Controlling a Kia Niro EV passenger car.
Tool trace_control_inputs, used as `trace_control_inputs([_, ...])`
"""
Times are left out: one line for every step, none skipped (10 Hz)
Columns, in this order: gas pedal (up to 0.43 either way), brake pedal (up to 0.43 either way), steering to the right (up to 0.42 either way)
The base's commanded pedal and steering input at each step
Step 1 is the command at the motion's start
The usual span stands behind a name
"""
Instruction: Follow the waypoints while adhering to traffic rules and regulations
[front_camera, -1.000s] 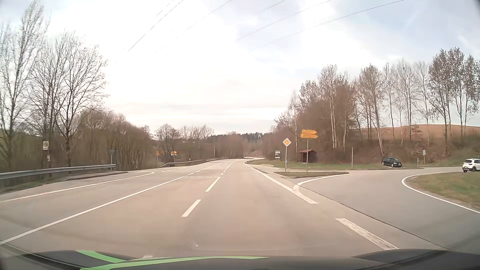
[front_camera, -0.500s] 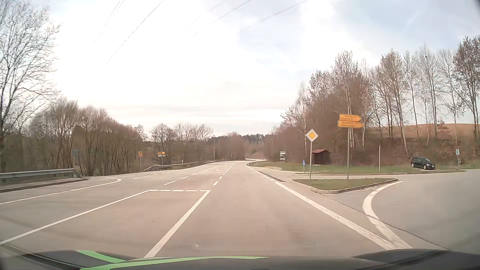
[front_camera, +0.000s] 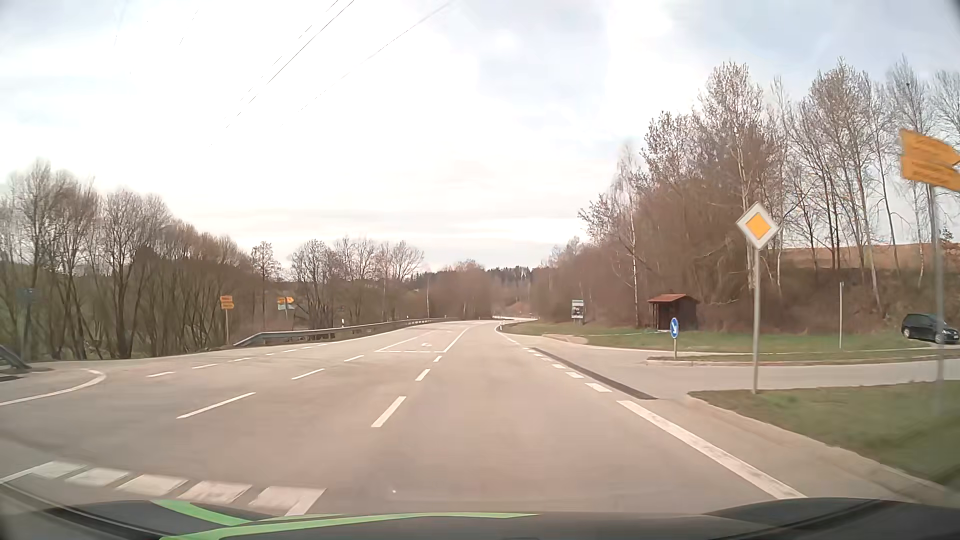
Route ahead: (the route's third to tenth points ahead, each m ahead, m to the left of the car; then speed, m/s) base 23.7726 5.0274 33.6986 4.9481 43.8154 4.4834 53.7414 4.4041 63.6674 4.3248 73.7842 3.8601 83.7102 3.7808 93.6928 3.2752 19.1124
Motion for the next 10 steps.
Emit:
trace_control_inputs([0.138,0.000,0.000])
trace_control_inputs([0.138,0.000,-0.001])
trace_control_inputs([0.138,0.000,-0.001])
trace_control_inputs([0.138,0.000,-0.001])
trace_control_inputs([0.138,0.000,0.000])
trace_control_inputs([0.138,0.000,-0.001])
trace_control_inputs([0.138,0.000,-0.001])
trace_control_inputs([0.138,0.000,-0.001])
trace_control_inputs([0.138,0.000,0.000])
trace_control_inputs([0.138,0.000,-0.001])
